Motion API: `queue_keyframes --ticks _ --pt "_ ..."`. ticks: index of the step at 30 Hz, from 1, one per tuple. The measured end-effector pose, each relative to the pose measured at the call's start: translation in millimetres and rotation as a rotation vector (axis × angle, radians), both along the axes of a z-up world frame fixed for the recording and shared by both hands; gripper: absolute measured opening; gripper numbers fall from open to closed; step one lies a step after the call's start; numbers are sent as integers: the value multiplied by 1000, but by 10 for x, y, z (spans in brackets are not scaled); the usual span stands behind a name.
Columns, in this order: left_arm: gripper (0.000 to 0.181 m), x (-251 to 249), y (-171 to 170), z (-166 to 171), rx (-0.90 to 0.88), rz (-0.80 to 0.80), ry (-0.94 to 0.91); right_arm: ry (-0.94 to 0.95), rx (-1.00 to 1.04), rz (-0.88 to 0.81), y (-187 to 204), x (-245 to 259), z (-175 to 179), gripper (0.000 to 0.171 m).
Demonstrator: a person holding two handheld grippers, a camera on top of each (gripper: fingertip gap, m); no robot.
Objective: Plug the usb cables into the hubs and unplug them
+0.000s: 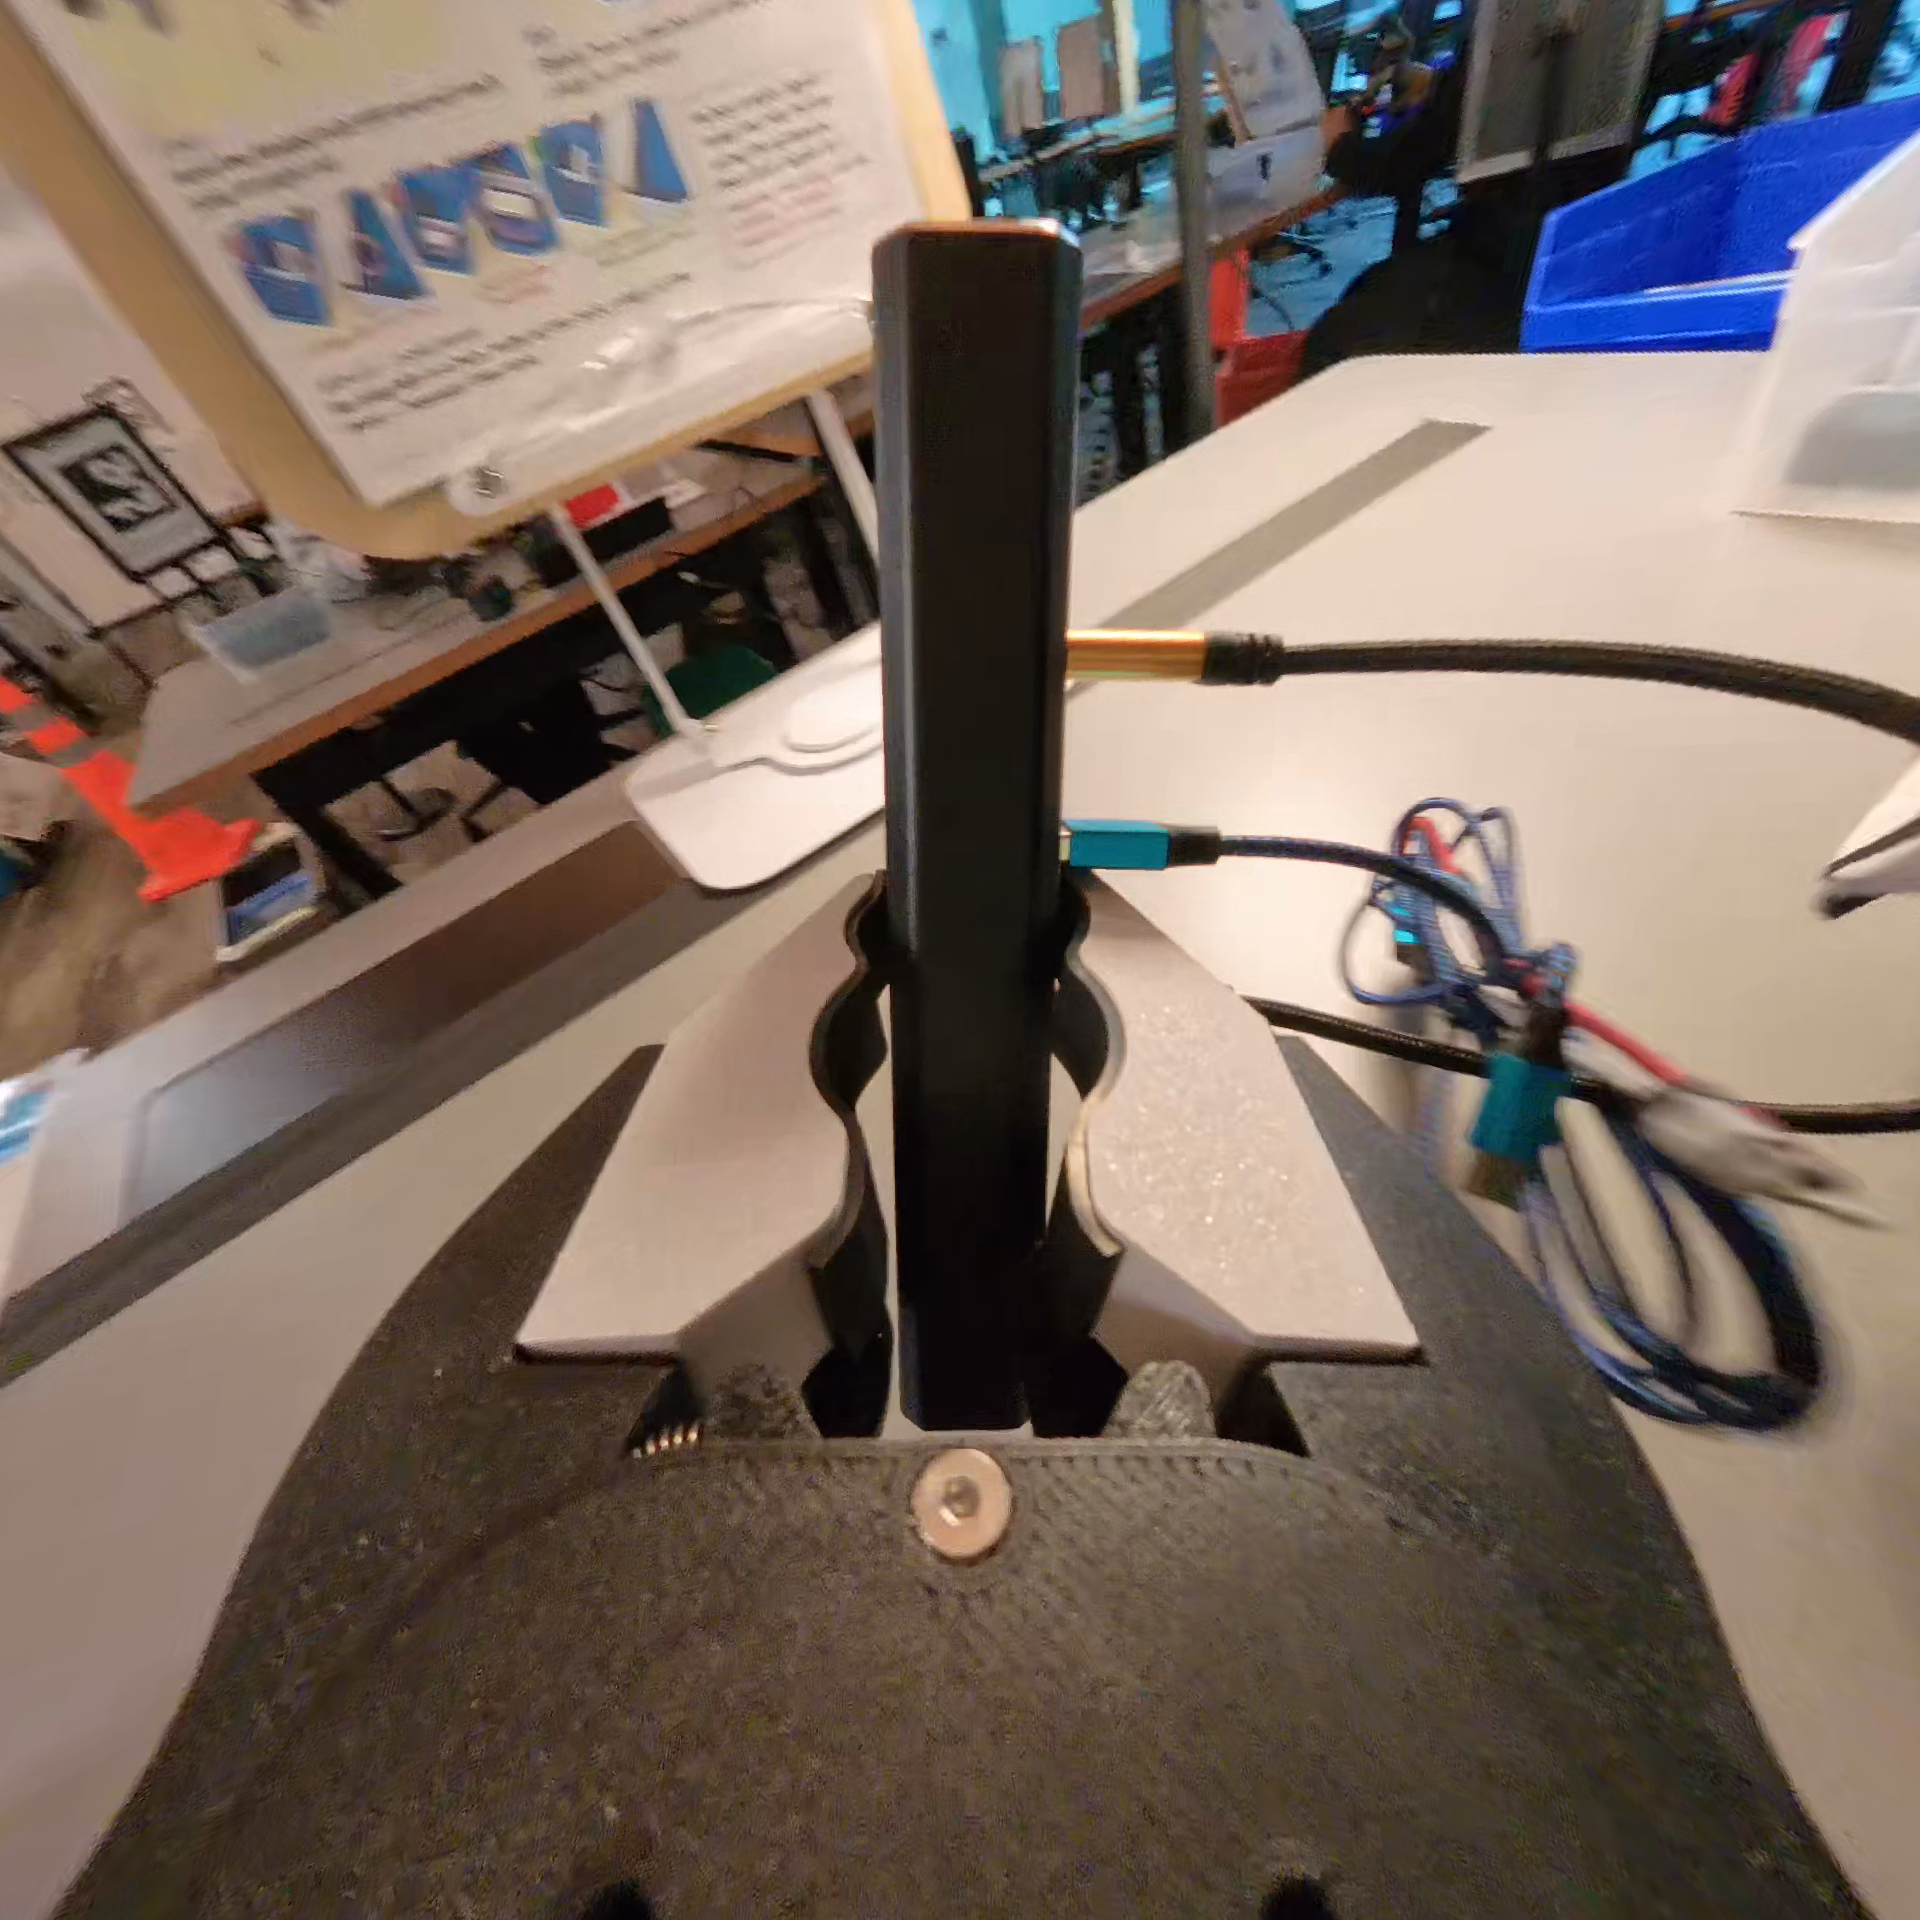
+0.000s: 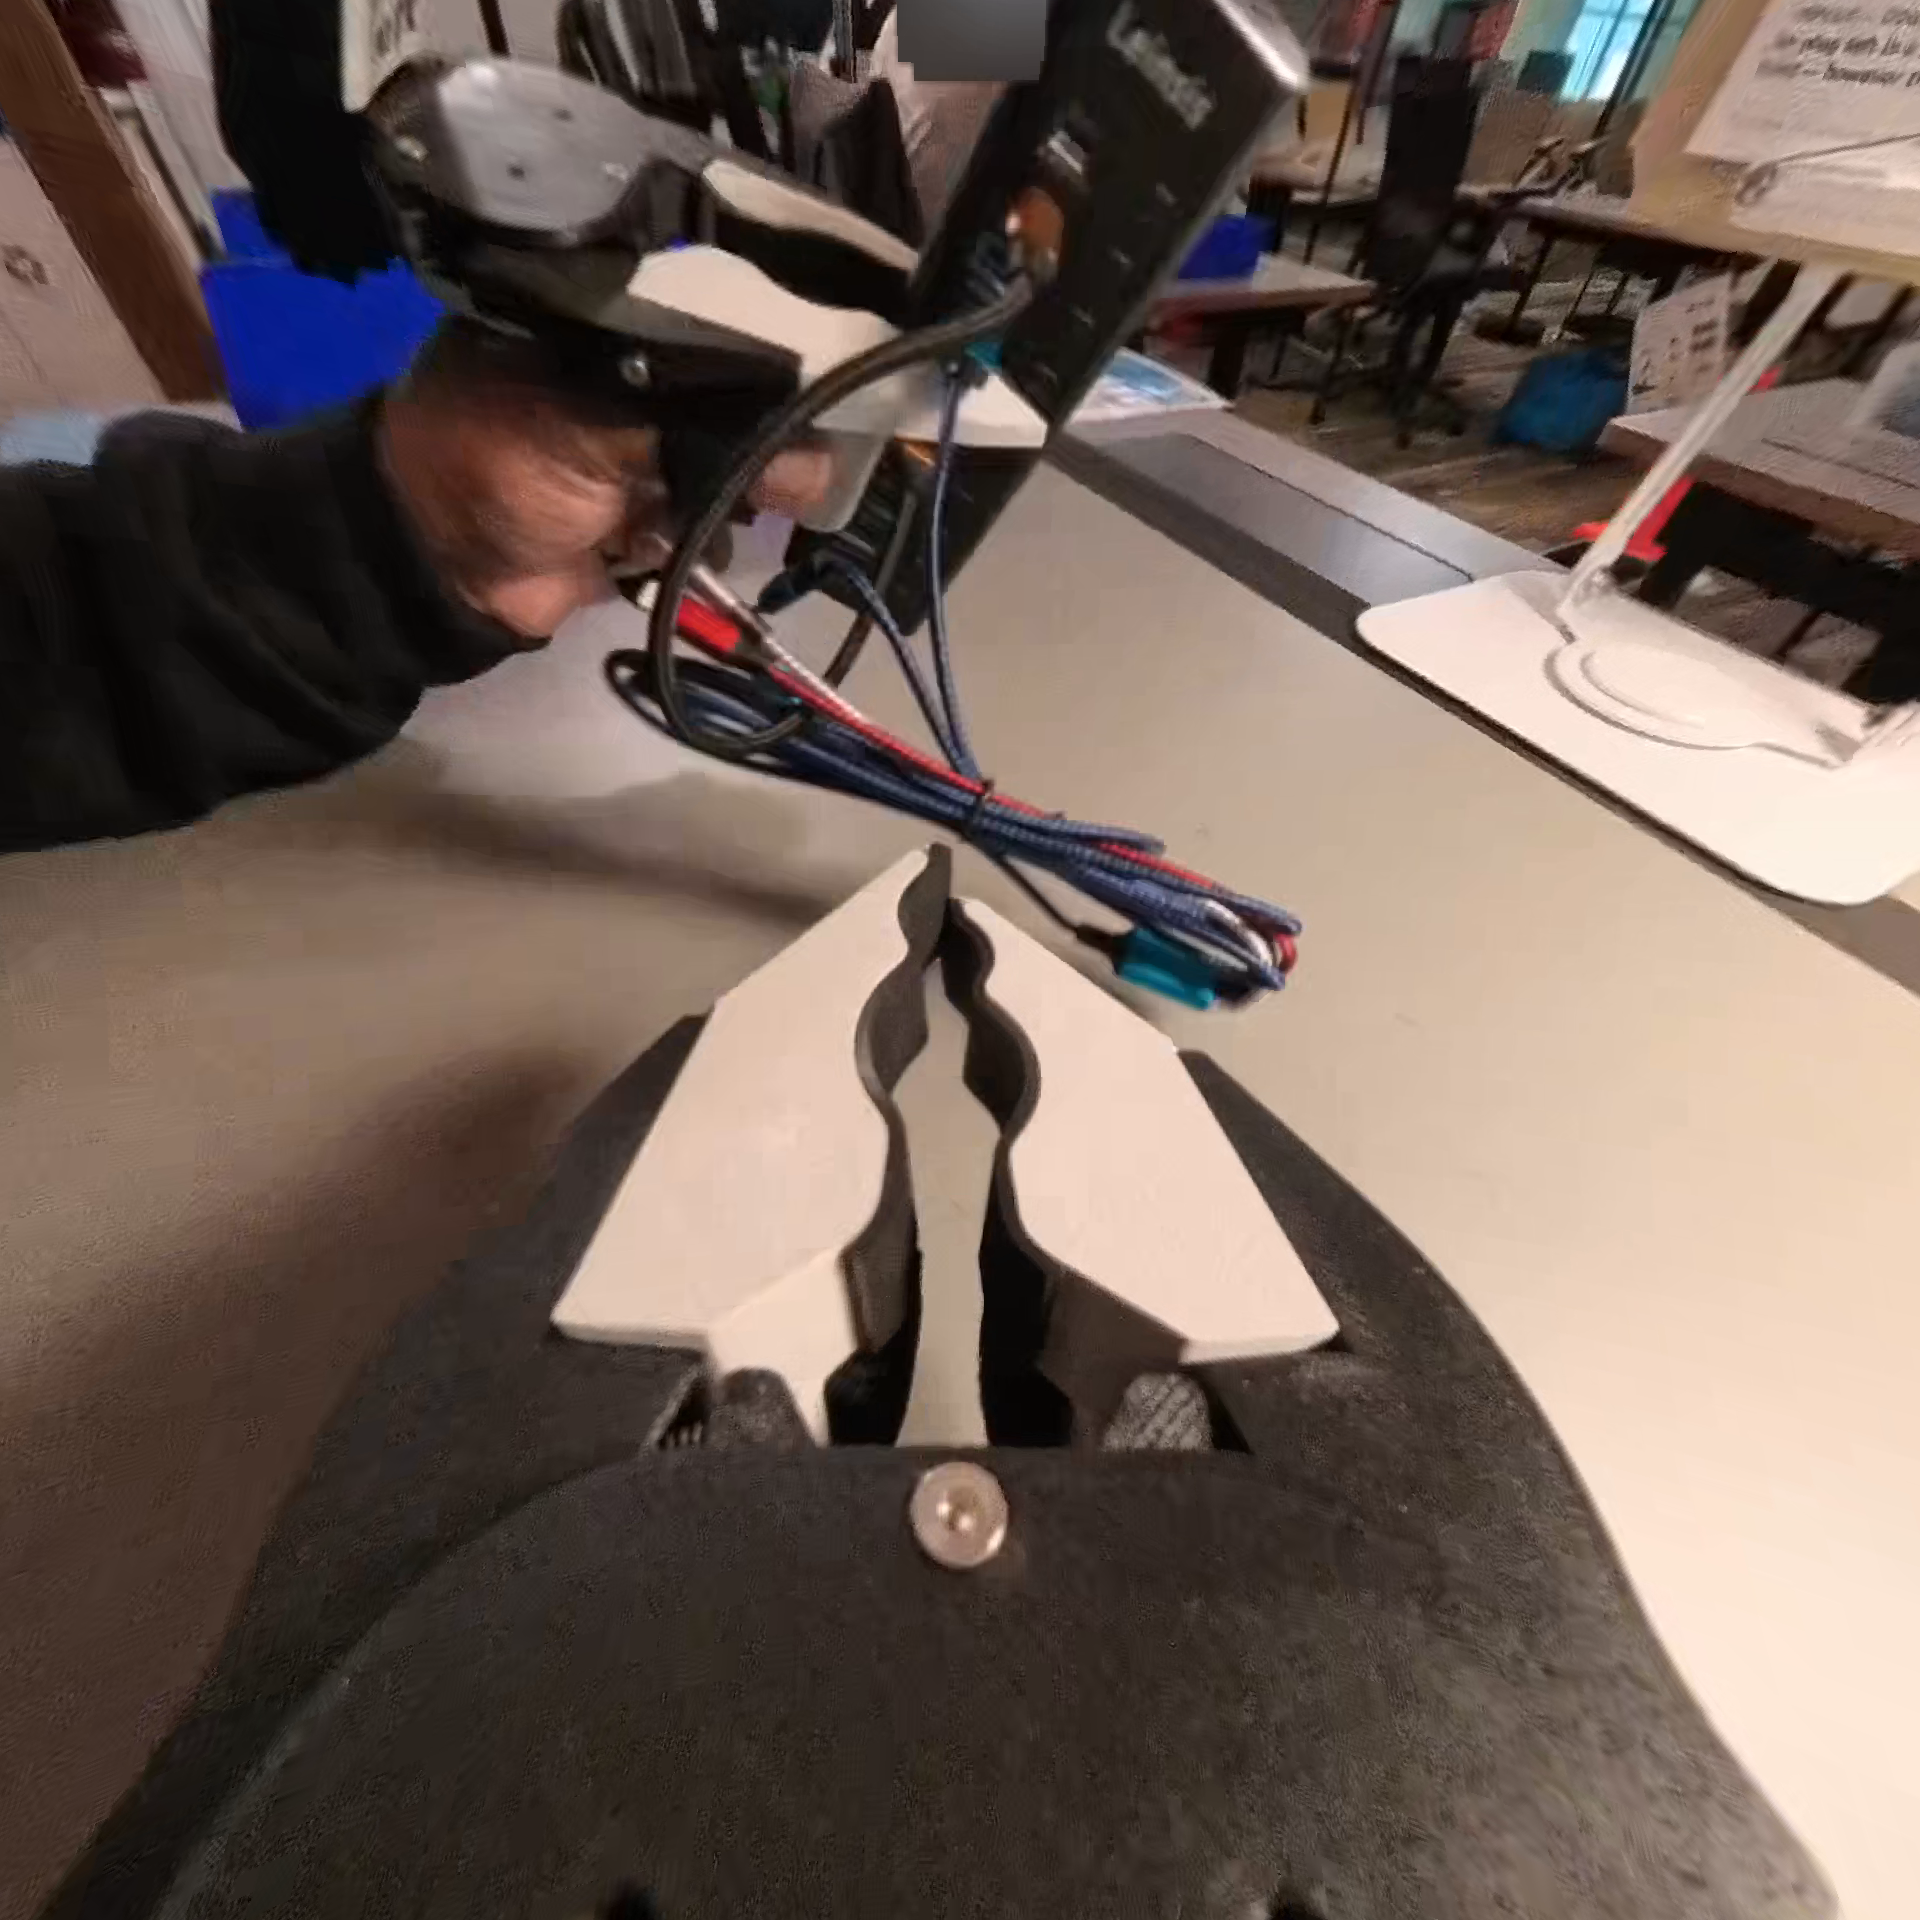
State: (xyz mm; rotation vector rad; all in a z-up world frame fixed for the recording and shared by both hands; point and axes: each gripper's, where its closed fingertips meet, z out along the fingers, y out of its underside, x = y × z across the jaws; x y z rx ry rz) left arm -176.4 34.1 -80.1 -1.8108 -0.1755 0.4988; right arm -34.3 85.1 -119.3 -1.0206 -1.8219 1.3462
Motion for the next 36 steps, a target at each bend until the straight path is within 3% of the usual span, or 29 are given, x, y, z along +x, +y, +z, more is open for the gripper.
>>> queue_keyframes --ticks 4,16,24,28,31,36 --pt "31 -9 -44 21 -6 -17 7 -3 129 -13 54 -47 -61 0" --pt "31 372 234 -226 -59 -182 -25 -54 112 25 82 0 -163 4" --pt "30 783 400 -231 -97 -313 111 -26 -203 94 -108 -52 109 23" --pt "30 879 451 -232 -94 -316 133 -55 -200 80 -230 -109 51 26" --pt "30 884 459 -226 -93 -302 145 -48 -209 46 -252 -156 69 22" --pt "31 821 448 -270 -113 -279 143 -32 -189 19 -337 -181 86 0"
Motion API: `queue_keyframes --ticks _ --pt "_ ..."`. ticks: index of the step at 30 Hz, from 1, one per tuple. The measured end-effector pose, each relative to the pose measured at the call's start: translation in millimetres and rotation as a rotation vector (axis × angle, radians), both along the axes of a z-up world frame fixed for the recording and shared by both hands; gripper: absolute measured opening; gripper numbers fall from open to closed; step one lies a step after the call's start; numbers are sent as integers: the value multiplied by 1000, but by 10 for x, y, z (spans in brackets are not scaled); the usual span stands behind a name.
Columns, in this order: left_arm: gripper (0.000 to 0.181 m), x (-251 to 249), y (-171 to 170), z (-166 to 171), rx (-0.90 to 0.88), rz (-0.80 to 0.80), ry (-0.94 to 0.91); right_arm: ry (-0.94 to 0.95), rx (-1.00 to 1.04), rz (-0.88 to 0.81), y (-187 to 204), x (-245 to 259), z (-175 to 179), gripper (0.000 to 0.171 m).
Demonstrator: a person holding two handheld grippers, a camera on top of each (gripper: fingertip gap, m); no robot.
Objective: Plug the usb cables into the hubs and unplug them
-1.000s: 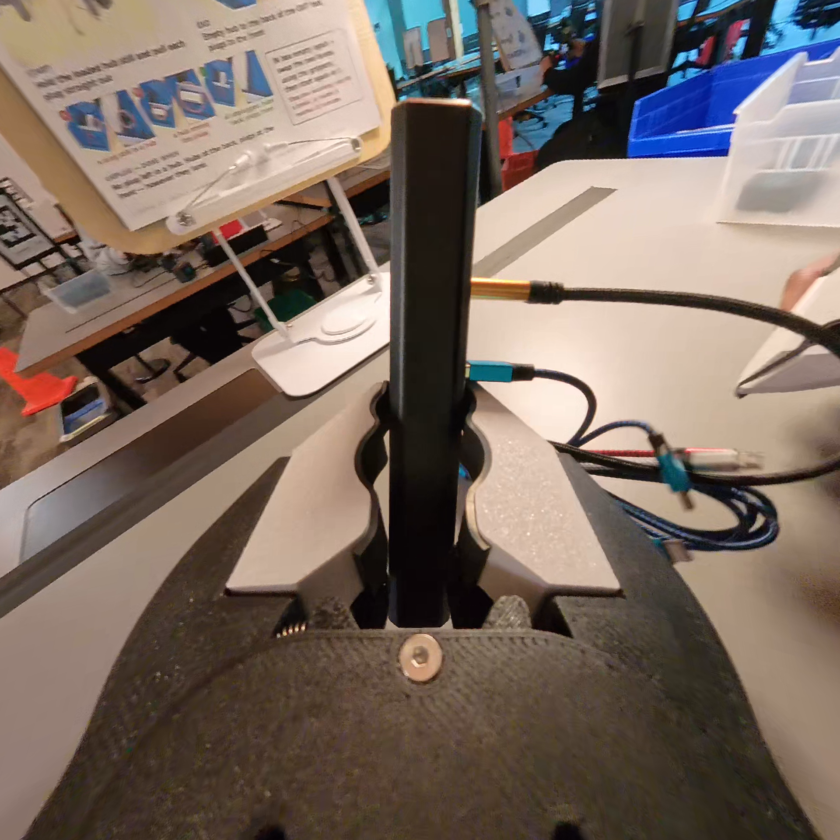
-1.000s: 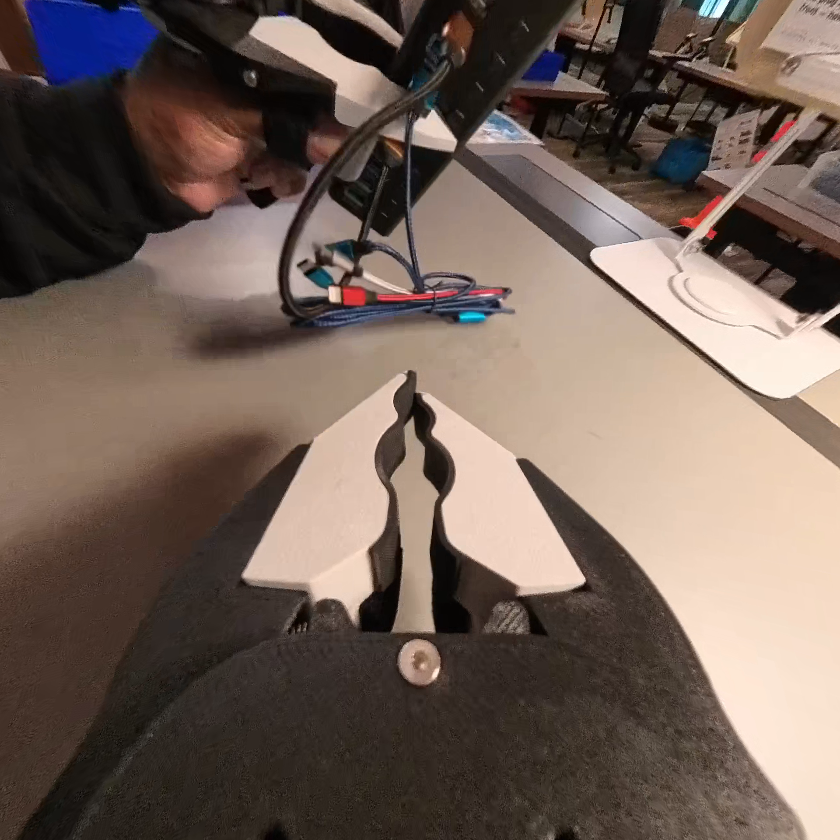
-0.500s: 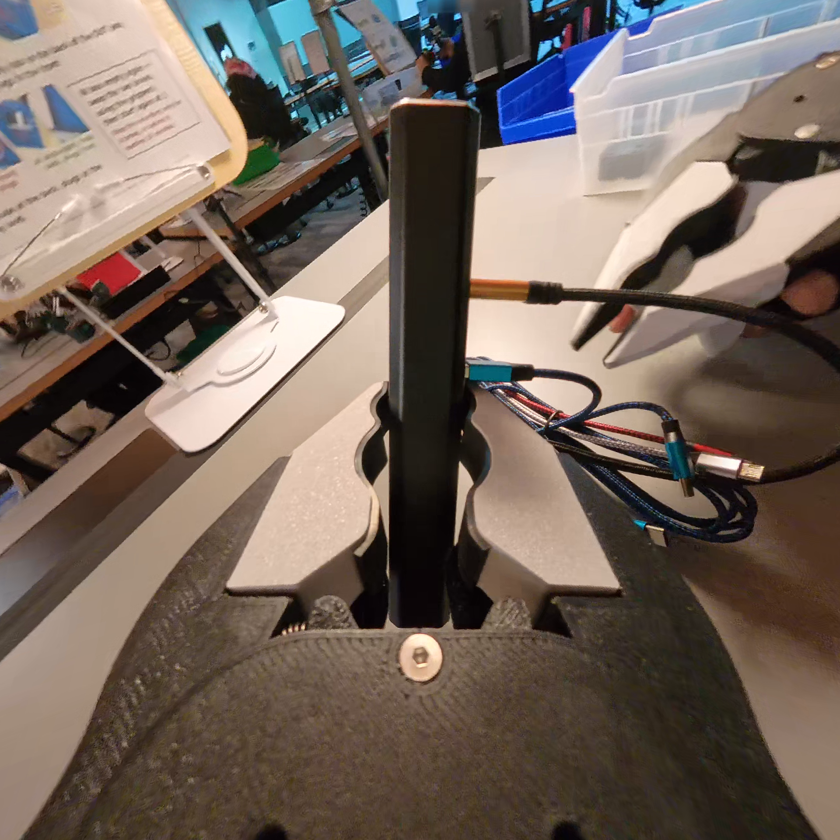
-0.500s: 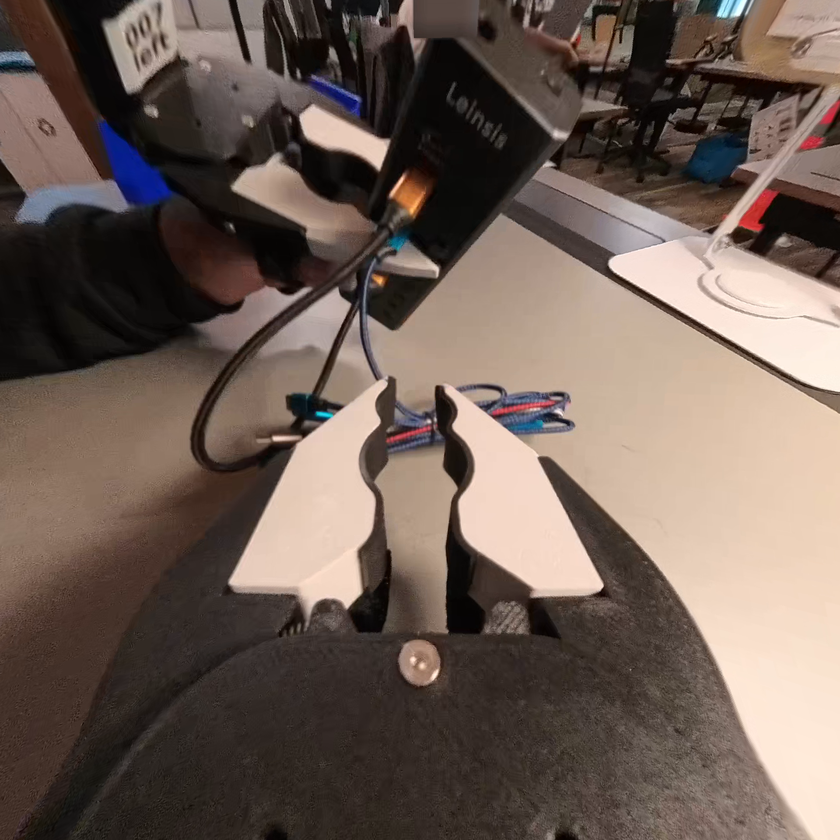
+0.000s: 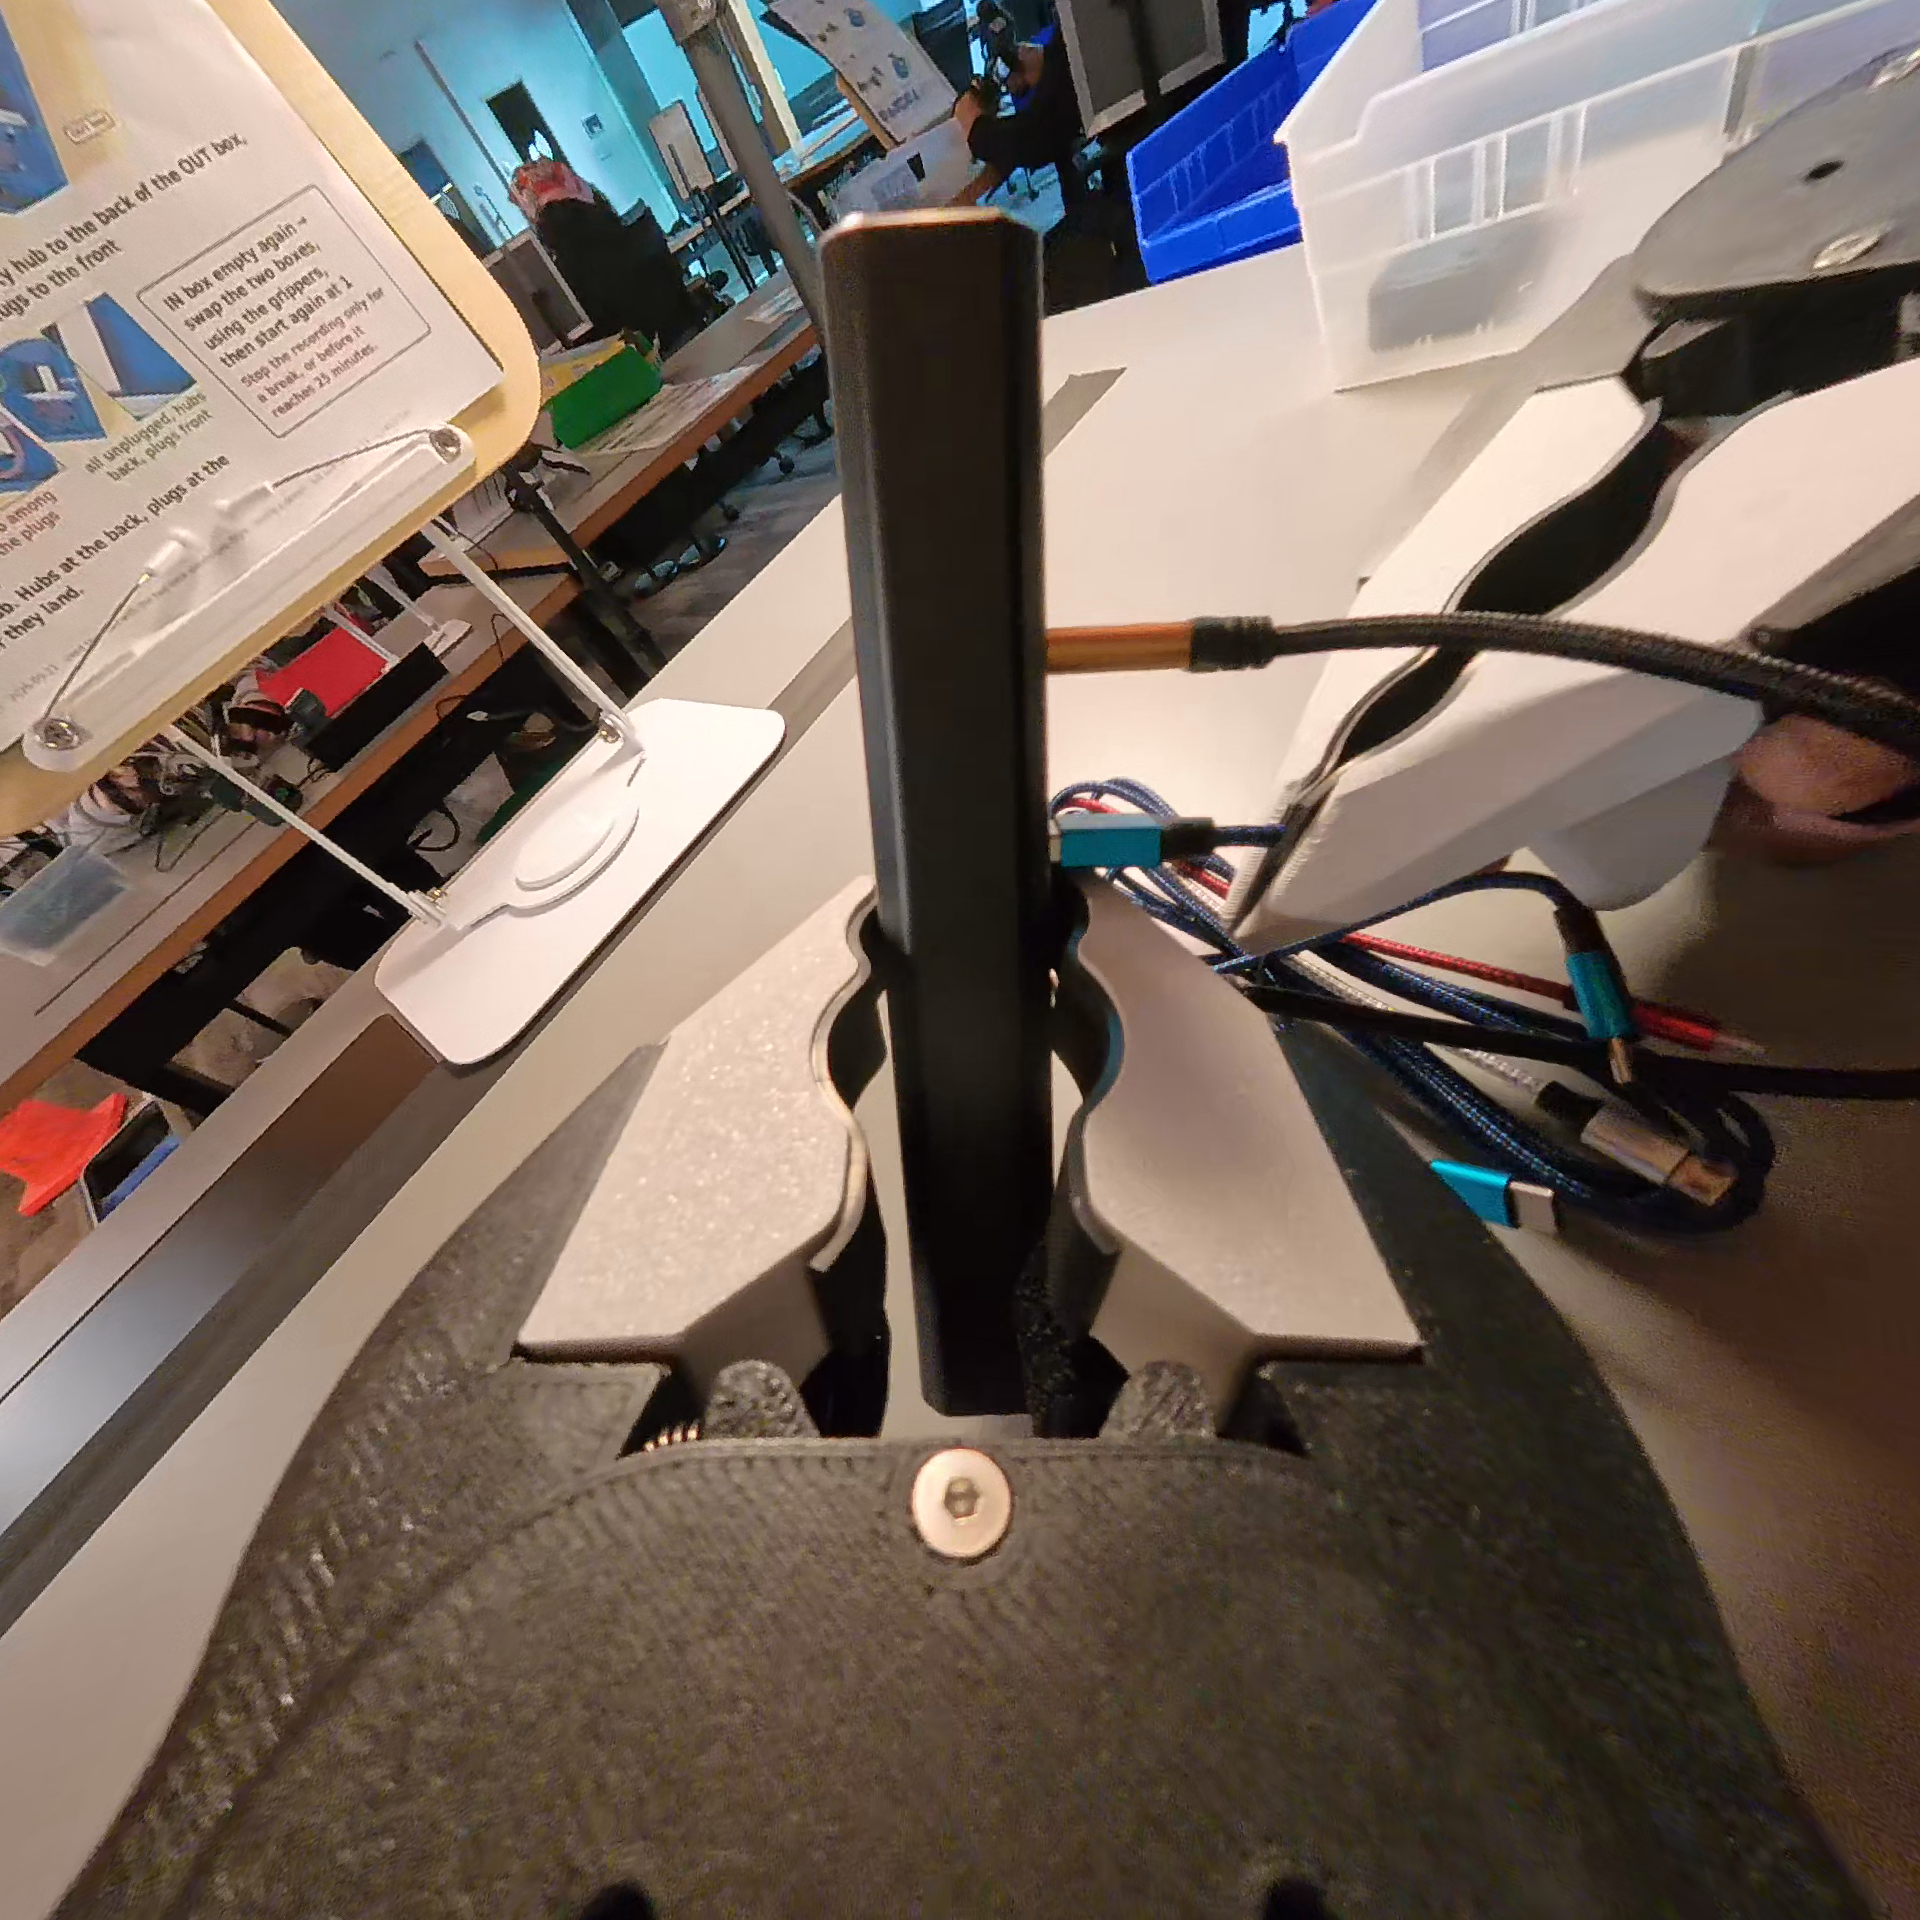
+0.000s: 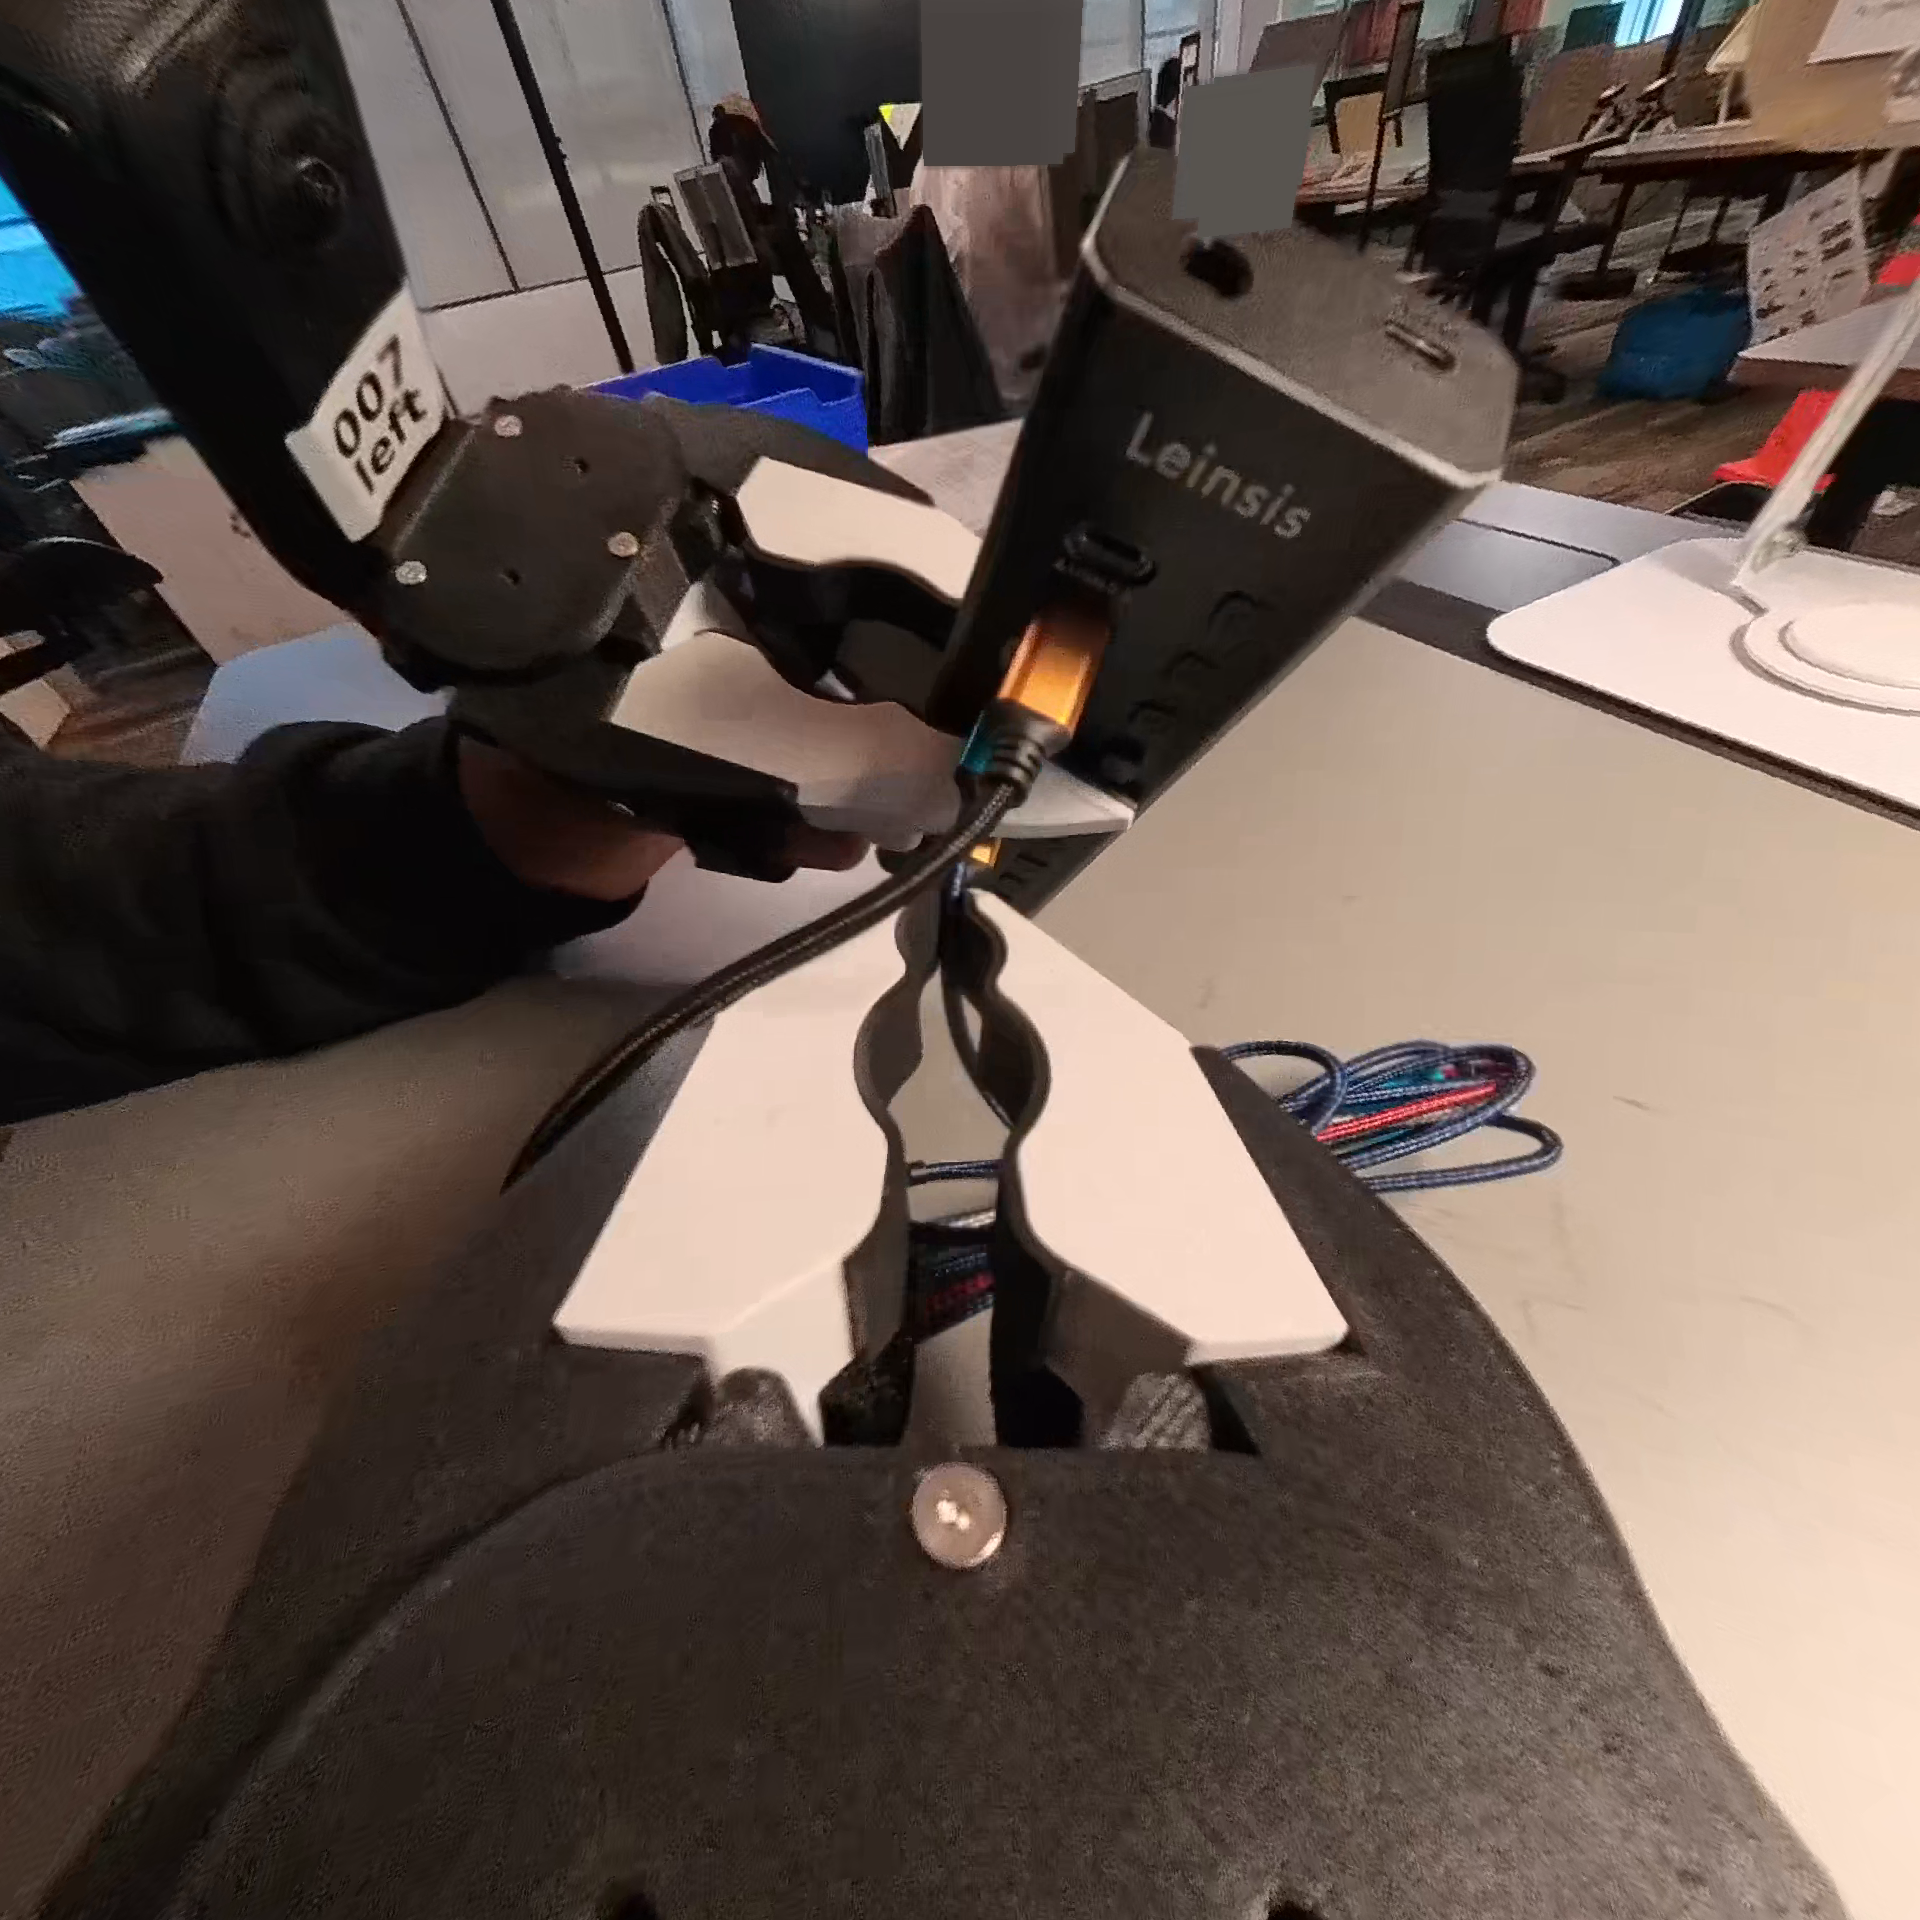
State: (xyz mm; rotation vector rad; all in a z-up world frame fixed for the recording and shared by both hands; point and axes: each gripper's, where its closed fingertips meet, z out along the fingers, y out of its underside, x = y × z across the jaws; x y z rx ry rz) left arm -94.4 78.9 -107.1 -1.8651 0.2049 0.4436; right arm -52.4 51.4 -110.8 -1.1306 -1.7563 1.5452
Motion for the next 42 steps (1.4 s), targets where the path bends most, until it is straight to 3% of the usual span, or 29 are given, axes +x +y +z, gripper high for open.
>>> queue_keyframes --ticks 3,13,20,27,29,37,42 --pt "32 -19 -5 28 32 -4 -58 35 3 -20 -9 -10 61 1" --pt "31 -40 -3 100 49 51 -4 68 114 -67 123 -26 57 2" --pt "31 -59 -7 54 29 59 -26 48 116 -84 119 -33 31 2" --pt "31 -53 14 40 29 49 -45 14 -10 -63 16 -3 38 2" --pt "31 -78 26 32 15 64 -31 37 94 -84 155 -45 24 2" --pt "32 -26 -2 -13 -6 12 -44 25 88 -72 70 26 14 2" --pt "32 78 33 -211 -102 -81 -266 41 146 -68 164 33 7 2"
